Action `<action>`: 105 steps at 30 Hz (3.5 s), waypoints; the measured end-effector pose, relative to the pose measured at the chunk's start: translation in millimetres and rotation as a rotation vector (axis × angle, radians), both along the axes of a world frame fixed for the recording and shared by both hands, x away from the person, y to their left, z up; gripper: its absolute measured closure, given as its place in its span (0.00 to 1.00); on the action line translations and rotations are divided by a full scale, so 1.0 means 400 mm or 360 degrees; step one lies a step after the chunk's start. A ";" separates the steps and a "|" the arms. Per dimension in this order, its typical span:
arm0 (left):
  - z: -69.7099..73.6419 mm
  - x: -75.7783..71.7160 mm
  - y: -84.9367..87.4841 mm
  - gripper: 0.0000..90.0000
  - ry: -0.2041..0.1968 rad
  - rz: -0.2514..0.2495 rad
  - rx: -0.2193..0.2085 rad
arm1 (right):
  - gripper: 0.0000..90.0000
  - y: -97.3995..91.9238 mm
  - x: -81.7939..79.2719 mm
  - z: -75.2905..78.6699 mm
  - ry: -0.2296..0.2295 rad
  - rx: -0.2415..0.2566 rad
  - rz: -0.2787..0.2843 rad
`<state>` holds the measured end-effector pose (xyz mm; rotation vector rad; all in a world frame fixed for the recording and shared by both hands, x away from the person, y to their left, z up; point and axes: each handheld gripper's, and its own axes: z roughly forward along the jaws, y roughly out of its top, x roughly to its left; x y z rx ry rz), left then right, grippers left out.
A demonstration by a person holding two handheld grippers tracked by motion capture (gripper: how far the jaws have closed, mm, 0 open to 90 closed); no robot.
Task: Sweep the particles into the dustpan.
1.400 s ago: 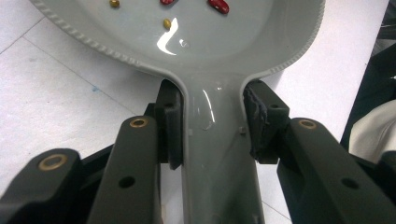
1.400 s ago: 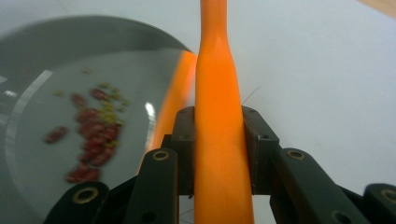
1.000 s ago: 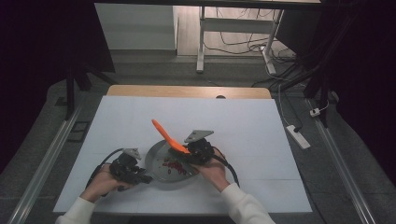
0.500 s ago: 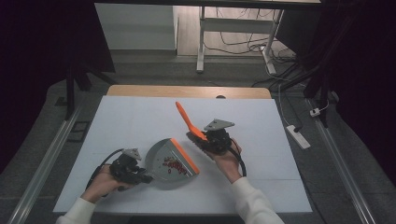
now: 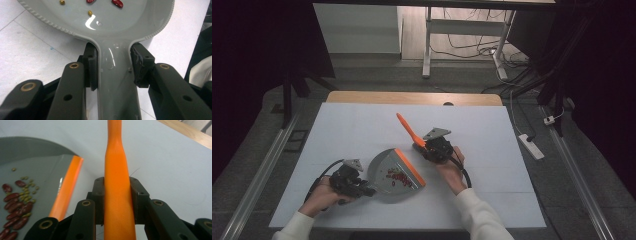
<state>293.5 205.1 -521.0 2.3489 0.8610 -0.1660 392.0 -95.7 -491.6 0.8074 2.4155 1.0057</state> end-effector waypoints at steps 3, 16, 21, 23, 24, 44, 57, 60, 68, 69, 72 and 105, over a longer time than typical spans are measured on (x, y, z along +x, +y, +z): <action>0.000 0.000 0.000 0.68 0.0000 0.0001 0.0001 | 0.78 0.015 -0.013 0.000 -0.0003 -0.0012 0.0029; 0.000 0.001 -0.001 0.68 0.0002 0.0000 0.0001 | 0.78 0.059 -0.067 -0.005 0.0051 0.0069 0.0140; 0.000 0.000 -0.001 0.68 0.0000 0.0001 0.0003 | 0.78 0.074 -0.089 0.003 0.0074 0.0136 0.0198; 0.000 0.000 -0.001 0.68 0.0000 0.0002 0.0003 | 0.78 0.083 -0.098 0.006 0.0086 0.0150 0.0230; 0.000 0.000 -0.001 0.68 0.0001 0.0005 0.0000 | 0.78 0.087 -0.101 0.007 0.0085 0.0147 0.0241; 0.004 -0.002 0.005 0.68 -0.0043 0.0042 -0.0004 | 0.78 0.017 -0.077 0.051 0.0019 0.0259 0.0135; 0.017 -0.009 0.017 0.68 -0.0125 0.0112 -0.0055 | 0.78 -0.097 -0.079 0.104 -0.0040 0.0330 0.0061; 0.018 -0.009 0.022 0.68 -0.0128 0.0140 -0.0067 | 0.78 -0.126 -0.080 0.108 -0.0045 0.0329 0.0041; 0.025 -0.013 0.031 0.68 -0.0157 0.0208 -0.0095 | 0.78 -0.194 -0.081 0.100 -0.0052 0.0295 0.0017; 0.026 -0.013 0.032 0.68 -0.0159 0.0217 -0.0099 | 0.78 -0.201 -0.080 0.099 -0.0044 0.0296 0.0004; 0.029 -0.015 0.038 0.68 -0.0170 0.0253 -0.0104 | 0.78 -0.218 -0.078 0.101 -0.0044 0.0313 -0.0025; 0.038 -0.048 0.062 0.68 -0.0146 0.0575 -0.0240 | 0.78 -0.324 -0.125 0.097 -0.0071 0.0336 -0.0033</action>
